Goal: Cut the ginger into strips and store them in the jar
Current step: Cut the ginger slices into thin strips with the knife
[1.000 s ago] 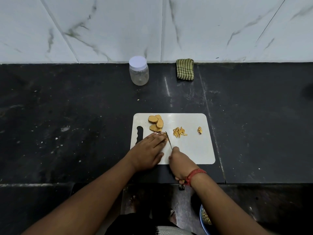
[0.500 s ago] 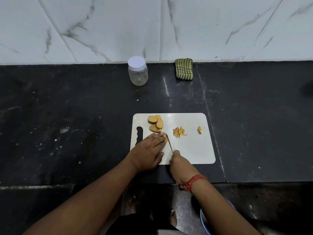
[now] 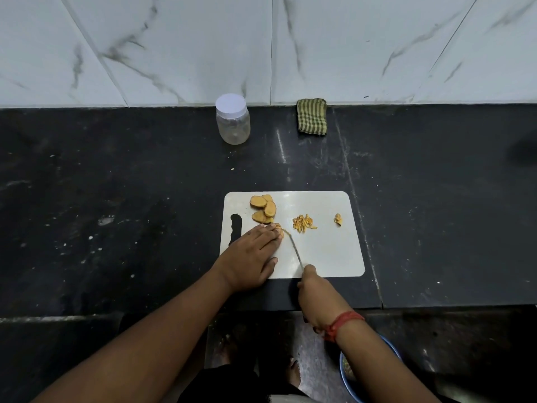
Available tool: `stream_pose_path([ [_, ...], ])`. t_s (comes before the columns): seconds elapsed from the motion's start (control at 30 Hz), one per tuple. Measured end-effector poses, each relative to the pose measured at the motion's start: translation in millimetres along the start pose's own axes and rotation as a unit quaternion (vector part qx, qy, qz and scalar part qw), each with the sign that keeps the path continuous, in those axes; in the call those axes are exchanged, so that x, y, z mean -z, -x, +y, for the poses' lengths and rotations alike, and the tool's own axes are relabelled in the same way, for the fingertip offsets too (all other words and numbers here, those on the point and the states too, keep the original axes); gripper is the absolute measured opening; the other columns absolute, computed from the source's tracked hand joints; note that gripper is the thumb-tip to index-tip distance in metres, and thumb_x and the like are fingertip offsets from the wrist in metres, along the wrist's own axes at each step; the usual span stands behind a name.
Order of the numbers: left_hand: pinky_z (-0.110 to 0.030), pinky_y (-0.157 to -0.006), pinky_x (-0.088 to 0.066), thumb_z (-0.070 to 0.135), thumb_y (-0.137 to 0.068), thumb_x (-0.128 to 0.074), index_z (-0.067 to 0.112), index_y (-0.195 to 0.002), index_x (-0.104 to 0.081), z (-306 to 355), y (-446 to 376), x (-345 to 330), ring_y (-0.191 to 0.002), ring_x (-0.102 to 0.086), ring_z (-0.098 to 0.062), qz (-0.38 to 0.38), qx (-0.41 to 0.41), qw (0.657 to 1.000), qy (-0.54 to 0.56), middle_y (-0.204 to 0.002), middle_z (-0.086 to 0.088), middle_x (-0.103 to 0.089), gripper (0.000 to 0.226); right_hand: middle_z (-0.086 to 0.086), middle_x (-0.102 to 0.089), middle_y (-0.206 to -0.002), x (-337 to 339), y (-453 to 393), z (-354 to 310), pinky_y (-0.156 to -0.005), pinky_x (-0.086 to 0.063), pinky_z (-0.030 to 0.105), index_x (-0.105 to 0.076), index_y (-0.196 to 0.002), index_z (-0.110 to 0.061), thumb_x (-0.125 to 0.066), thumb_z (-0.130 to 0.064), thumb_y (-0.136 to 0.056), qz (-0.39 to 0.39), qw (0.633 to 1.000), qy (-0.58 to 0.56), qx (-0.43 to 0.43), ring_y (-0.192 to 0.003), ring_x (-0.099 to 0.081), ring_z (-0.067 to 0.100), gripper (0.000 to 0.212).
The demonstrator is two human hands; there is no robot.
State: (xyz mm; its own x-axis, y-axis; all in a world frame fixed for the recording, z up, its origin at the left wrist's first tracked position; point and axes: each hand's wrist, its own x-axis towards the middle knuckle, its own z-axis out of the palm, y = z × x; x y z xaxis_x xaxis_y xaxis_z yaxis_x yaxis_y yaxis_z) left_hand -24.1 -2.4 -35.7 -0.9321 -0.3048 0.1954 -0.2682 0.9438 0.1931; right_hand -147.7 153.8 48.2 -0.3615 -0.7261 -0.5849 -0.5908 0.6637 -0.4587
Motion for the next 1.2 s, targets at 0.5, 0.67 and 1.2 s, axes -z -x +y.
stream_pose_path([
  [0.5,-0.037,-0.124,-0.026,0.036,-0.098,-0.052,0.004,-0.146,-0.05,1,1,6,-0.145,-0.04,-0.024,-0.01,0.013,1.0,0.016,-0.153,-0.013,-0.048,0.058,-0.002,-0.045,-0.073,11,-20,-25,-0.059,-0.032,0.029,-0.038,-0.111,-0.005,-0.036,-0.008,-0.098,0.008,0.999,-0.029,0.034,-0.066,-0.044,0.017,0.013],
  [0.67,-0.035,-0.124,-0.023,0.037,-0.097,-0.051,0.003,-0.14,-0.057,-1,1,5,-0.142,-0.045,-0.026,-0.013,0.008,1.0,0.009,-0.148,-0.014,-0.053,0.055,0.018,-0.062,-0.101,11,-24,-28,-0.064,-0.034,0.027,-0.038,-0.112,-0.003,-0.037,-0.005,-0.097,-0.005,1.0,-0.016,0.019,-0.074,-0.049,0.024,0.015],
  [1.2,-0.039,-0.121,-0.032,0.036,-0.095,-0.054,0.003,-0.137,-0.06,-1,-1,4,-0.137,-0.05,-0.027,-0.015,0.016,1.0,0.009,-0.143,-0.015,-0.057,0.054,0.022,-0.062,-0.107,6,-32,-29,-0.066,-0.035,0.029,-0.035,-0.121,0.001,-0.039,-0.003,-0.095,-0.016,1.0,0.003,0.002,-0.097,-0.061,0.034,0.027],
])
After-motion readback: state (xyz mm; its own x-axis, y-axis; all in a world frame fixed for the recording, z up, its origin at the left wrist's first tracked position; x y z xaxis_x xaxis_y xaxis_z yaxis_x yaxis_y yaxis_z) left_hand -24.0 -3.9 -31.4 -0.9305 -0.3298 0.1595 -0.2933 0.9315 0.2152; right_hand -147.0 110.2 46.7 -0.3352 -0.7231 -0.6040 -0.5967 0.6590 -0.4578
